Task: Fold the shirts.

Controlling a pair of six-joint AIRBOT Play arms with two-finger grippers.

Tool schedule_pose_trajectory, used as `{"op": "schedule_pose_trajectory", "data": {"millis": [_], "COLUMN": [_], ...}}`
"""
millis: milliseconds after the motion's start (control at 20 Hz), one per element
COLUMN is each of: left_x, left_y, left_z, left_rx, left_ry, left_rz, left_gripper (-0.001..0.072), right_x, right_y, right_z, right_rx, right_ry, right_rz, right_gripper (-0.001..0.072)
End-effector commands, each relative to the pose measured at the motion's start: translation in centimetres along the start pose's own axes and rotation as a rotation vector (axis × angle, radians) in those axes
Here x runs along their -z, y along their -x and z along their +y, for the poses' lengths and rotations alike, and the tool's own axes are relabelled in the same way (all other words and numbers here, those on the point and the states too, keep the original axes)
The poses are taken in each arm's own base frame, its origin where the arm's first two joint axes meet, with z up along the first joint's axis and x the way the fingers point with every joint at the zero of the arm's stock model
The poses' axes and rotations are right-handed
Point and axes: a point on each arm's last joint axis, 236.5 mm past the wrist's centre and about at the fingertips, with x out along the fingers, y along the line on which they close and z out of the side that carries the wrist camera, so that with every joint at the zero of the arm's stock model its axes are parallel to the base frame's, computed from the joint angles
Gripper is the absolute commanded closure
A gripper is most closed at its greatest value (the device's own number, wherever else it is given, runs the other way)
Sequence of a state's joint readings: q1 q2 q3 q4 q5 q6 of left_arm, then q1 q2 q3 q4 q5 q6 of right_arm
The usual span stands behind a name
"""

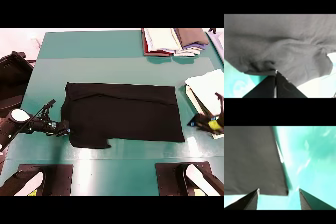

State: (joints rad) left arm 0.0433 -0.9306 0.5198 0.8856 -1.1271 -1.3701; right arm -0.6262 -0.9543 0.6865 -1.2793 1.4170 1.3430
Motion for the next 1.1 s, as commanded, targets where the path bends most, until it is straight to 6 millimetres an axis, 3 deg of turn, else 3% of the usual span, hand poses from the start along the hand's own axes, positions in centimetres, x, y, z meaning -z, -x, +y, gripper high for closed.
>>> {"op": "schedule_pose_trajectory", "data": {"millis": [0,300,400,450,500,550,700,900,950,1050], "left_x": [-0.5,-0.1,0.3,0.6,0.8,0.8,2.2,6.2,6.2,4.4], "left_y": [0.4,0.4,0.5,0.8,1.2,1.9,4.7,6.9,7.2,8.0], "left_z": [-0.5,-0.5,-0.7,-0.8,-0.8,-0.5,0.6,-1.0,-1.6,-2.4], "left_rx": [0.006,0.008,0.011,0.011,-0.003,-0.035,-0.143,-0.121,-0.107,-0.103], "left_ry": [-0.029,-0.030,-0.032,-0.042,-0.060,-0.085,-0.102,-0.129,-0.135,-0.146], "left_rz": [-0.010,0.005,0.026,0.045,0.051,0.030,-0.015,0.040,0.034,-0.036], "left_gripper": [0.0682,0.0682,0.0684,0.0685,0.0686,0.0686,0.0685,0.0684,0.0684,0.0684], "right_x": [4.2,2.9,3.0,3.1,3.3,3.2,3.0,4.1,3.6,2.5], "right_y": [-3.9,-6.8,-7.2,-7.3,-7.1,-6.8,-4.8,0.0,1.5,3.6], "right_z": [-1.3,2.2,3.0,3.4,3.7,4.0,4.0,2.5,2.8,3.7], "right_rx": [-0.105,-0.203,-0.187,-0.181,-0.171,-0.164,-0.126,0.013,0.027,0.022], "right_ry": [-0.158,-0.126,-0.071,-0.043,-0.013,0.013,0.076,0.180,0.189,0.185], "right_rz": [0.146,0.132,0.141,0.145,0.140,0.122,0.038,-0.008,-0.052,-0.135], "right_gripper": [0.0204,0.0309,0.0535,0.0614,0.0681,0.0692,0.0693,0.0693,0.0693,0.0693]}}
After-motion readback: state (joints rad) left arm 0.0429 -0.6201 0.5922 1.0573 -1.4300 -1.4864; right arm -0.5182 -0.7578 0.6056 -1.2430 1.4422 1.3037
